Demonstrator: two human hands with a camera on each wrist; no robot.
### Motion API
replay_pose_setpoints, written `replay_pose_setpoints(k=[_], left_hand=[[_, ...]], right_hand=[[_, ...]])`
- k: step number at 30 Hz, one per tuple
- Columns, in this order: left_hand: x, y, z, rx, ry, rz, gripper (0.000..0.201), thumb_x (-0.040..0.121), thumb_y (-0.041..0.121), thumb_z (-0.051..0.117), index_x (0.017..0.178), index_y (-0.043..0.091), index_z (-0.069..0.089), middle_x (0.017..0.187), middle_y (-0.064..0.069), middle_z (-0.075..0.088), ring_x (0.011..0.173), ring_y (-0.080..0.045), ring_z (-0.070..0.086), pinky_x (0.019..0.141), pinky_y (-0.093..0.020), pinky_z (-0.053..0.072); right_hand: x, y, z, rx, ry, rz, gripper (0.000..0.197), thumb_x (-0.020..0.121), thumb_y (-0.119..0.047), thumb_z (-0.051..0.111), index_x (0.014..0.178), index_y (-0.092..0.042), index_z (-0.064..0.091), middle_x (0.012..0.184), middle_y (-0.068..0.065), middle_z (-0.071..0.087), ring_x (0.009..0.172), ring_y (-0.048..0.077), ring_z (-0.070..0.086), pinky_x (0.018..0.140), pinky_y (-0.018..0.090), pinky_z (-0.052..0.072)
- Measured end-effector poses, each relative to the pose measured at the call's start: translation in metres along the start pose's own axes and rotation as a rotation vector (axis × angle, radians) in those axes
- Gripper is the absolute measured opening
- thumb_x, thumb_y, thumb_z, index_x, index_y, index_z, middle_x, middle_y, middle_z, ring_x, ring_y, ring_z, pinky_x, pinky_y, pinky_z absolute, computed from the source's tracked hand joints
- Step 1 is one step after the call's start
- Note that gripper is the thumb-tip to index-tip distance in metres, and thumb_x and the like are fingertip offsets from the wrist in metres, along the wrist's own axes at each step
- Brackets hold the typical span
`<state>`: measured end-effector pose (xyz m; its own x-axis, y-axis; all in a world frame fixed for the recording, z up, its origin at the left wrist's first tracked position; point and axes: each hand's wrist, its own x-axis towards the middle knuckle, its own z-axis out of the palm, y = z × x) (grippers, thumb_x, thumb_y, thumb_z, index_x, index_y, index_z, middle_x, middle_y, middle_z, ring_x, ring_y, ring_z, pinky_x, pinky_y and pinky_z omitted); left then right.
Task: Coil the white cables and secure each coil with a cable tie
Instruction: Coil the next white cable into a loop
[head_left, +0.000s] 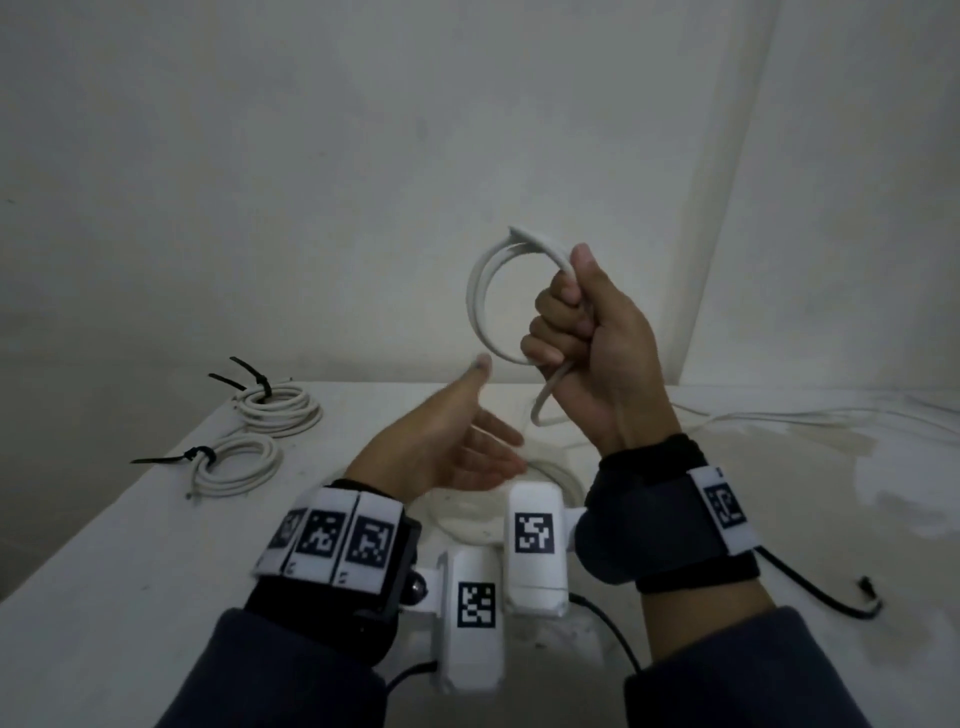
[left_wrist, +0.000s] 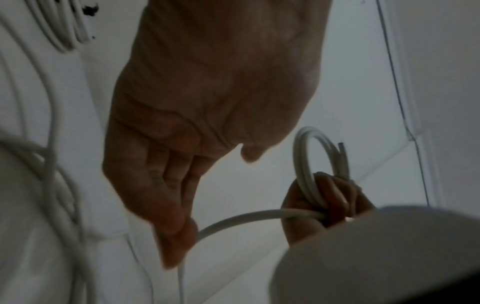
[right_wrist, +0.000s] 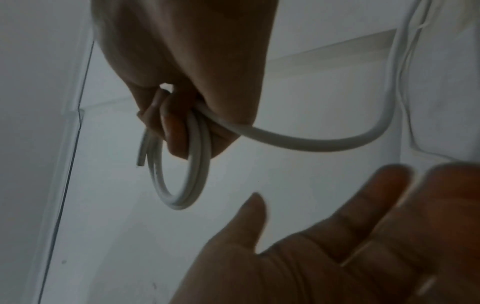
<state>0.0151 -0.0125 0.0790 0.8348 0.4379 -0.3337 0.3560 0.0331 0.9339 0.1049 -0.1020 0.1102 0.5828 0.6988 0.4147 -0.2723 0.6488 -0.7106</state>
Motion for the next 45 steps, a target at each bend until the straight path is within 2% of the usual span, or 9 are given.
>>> replay_pose_setpoints(k=[4, 9, 11, 21, 25, 29, 36, 40, 45], left_hand=[[0.007, -0.006, -0.001, 0.016, -0.134, 0.014, 0.056, 0.093, 0.05, 0.048, 0.111, 0.0, 0.065, 0.104, -0.013, 0.072, 0.086, -0.018, 0.067, 0.063, -0.02, 0.055], [0.01, -0.003, -0.003, -0.602, -0.195, 0.074, 0.016, 0.091, 0.007, 0.055, 0.098, -0.005, 0.062, 0.092, -0.017, 0.068, 0.081, -0.019, 0.067, 0.072, -0.022, 0.056], [0.011, -0.004, -0.004, -0.763, -0.204, 0.1, 0.01, 0.088, -0.001, 0.052, 0.088, -0.004, 0.062, 0.084, -0.014, 0.064, 0.076, -0.016, 0.061, 0.065, -0.019, 0.055], [0.01, 0.002, -0.019, -0.834, -0.018, 0.493, 0.045, 0.076, -0.022, 0.036, 0.089, 0.017, 0.055, 0.066, 0.004, 0.047, 0.062, -0.007, 0.048, 0.066, -0.021, 0.041], [0.006, 0.004, -0.026, -0.791, -0.001, 0.584, 0.04, 0.083, -0.02, 0.039, 0.092, 0.015, 0.056, 0.089, -0.003, 0.059, 0.085, -0.016, 0.062, 0.077, -0.035, 0.051], [0.0, 0.004, -0.029, -0.829, -0.126, 0.668, 0.024, 0.093, -0.008, 0.041, 0.11, 0.006, 0.051, 0.1, -0.021, 0.069, 0.092, -0.025, 0.071, 0.08, -0.033, 0.058], [-0.001, 0.004, -0.029, -0.634, -0.023, 0.714, 0.022, 0.095, 0.001, 0.045, 0.11, 0.004, 0.06, 0.081, -0.011, 0.072, 0.059, -0.01, 0.062, 0.063, -0.024, 0.056], [-0.005, 0.008, -0.034, -0.551, -0.099, 0.664, 0.028, 0.094, -0.001, 0.032, 0.104, 0.002, 0.058, 0.065, -0.004, 0.049, 0.044, -0.008, 0.039, 0.052, -0.023, 0.047], [-0.008, 0.014, -0.028, -0.271, 0.067, 0.579, 0.036, 0.1, 0.03, 0.034, 0.089, 0.006, 0.058, 0.046, 0.002, 0.032, 0.034, -0.01, 0.028, 0.048, -0.025, 0.047]], right_hand=[[-0.001, -0.002, 0.001, 0.154, -0.035, 0.02, 0.046, 0.1, -0.034, 0.04, 0.058, -0.016, 0.044, 0.043, -0.009, 0.025, 0.033, 0.003, 0.022, 0.036, 0.016, 0.029], [-0.001, -0.005, 0.002, 0.23, -0.132, 0.082, 0.047, 0.099, -0.035, 0.038, 0.057, -0.015, 0.046, 0.042, -0.009, 0.028, 0.031, 0.003, 0.024, 0.037, 0.015, 0.029], [-0.001, -0.005, 0.003, 0.196, -0.155, 0.114, 0.045, 0.098, -0.035, 0.04, 0.058, -0.015, 0.048, 0.043, -0.009, 0.029, 0.031, 0.002, 0.024, 0.039, 0.015, 0.029], [0.006, 0.009, -0.016, -0.004, 0.071, 0.196, 0.038, 0.102, -0.03, 0.039, 0.074, -0.008, 0.052, 0.044, -0.006, 0.033, 0.033, 0.004, 0.024, 0.04, 0.018, 0.036], [0.006, 0.017, -0.015, -0.028, 0.067, 0.241, 0.037, 0.102, -0.03, 0.039, 0.077, -0.007, 0.054, 0.043, -0.007, 0.029, 0.033, 0.004, 0.021, 0.039, 0.017, 0.033], [0.005, 0.02, -0.011, -0.014, 0.057, 0.249, 0.036, 0.101, -0.029, 0.04, 0.078, -0.006, 0.054, 0.041, -0.008, 0.024, 0.031, 0.004, 0.02, 0.036, 0.017, 0.031], [0.005, 0.02, -0.009, -0.021, 0.034, 0.17, 0.015, 0.101, -0.018, 0.041, 0.102, -0.015, 0.055, 0.045, -0.007, 0.024, 0.034, 0.004, 0.021, 0.037, 0.016, 0.029], [0.006, 0.025, -0.009, -0.129, 0.016, 0.162, 0.02, 0.1, -0.014, 0.041, 0.099, -0.01, 0.06, 0.044, -0.007, 0.027, 0.034, 0.003, 0.022, 0.036, 0.016, 0.028], [0.005, 0.029, -0.008, -0.219, -0.007, 0.197, 0.021, 0.099, -0.011, 0.043, 0.095, -0.007, 0.063, 0.045, -0.007, 0.028, 0.034, 0.004, 0.023, 0.034, 0.015, 0.026]])
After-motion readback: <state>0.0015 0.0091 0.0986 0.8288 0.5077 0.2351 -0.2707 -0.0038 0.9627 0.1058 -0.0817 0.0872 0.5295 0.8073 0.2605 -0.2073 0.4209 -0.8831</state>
